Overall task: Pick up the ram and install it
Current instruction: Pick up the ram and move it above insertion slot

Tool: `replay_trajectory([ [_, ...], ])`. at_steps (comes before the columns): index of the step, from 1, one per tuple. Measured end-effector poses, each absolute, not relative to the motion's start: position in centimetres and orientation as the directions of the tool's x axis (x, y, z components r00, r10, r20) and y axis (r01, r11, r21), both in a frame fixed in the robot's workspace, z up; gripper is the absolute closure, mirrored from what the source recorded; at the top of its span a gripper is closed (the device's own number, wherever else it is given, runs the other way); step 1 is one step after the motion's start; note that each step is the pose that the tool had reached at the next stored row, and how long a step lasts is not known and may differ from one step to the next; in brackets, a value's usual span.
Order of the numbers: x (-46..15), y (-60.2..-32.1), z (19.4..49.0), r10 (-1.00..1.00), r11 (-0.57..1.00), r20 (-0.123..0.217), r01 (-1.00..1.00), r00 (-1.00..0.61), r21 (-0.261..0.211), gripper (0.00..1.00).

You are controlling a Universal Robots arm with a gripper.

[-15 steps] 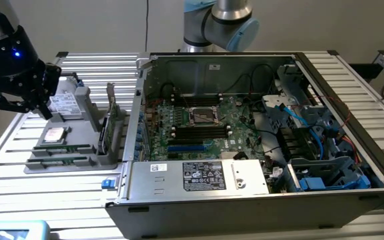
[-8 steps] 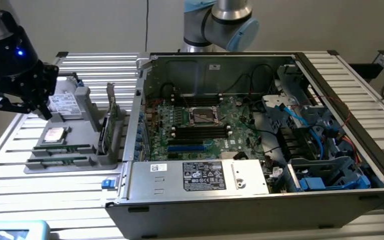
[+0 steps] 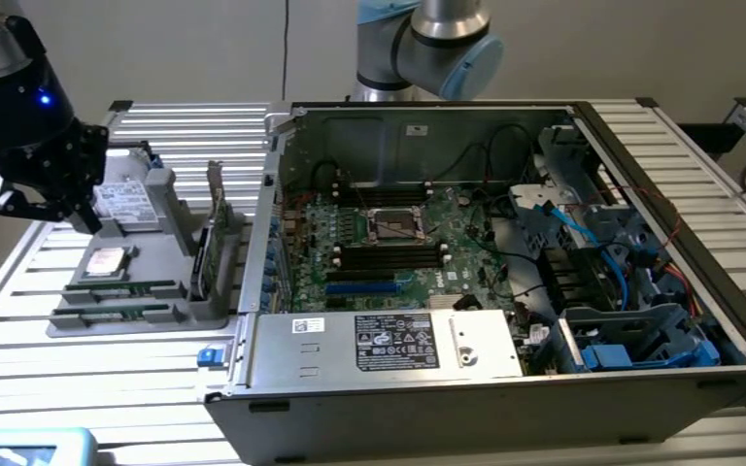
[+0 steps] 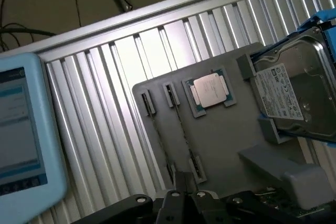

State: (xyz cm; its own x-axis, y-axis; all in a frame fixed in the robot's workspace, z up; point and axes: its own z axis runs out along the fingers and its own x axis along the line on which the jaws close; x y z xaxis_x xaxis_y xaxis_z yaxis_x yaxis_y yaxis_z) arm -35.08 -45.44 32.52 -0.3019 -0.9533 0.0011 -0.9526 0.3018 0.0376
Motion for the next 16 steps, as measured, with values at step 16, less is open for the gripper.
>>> replay_trajectory([
  [16,-35.15,-45.44,32.52,-0.989,0.146,-0.003,-0.989,-0.146,0.008,0.89],
])
